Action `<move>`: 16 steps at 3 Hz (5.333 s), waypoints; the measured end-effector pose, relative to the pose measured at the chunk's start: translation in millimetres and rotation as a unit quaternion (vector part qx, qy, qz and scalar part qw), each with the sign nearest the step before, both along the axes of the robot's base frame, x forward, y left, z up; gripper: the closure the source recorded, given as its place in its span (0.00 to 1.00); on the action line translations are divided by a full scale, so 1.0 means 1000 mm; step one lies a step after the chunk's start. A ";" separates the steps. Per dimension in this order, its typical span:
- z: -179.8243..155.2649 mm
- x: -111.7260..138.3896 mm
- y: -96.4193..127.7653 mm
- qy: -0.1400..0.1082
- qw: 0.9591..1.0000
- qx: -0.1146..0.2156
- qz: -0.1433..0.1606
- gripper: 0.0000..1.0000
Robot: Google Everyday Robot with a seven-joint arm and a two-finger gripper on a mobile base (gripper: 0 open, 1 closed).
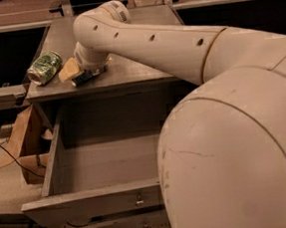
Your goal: Place redbull can into top drawer
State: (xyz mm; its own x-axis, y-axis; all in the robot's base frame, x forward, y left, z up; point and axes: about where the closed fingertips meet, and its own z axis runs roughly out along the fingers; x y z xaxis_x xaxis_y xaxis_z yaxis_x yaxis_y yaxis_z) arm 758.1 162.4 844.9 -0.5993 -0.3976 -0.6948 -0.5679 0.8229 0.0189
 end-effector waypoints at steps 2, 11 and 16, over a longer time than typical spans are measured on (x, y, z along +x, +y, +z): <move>-0.003 -0.001 -0.007 0.002 1.000 -0.018 -0.014 0.72; -0.085 -0.142 -0.055 0.216 0.972 -0.068 -0.064 1.00; -0.199 -0.134 -0.049 0.255 0.949 -0.157 -0.096 0.59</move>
Offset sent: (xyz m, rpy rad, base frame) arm -0.0028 -0.0153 -0.0003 -0.0532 -0.0015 -0.0464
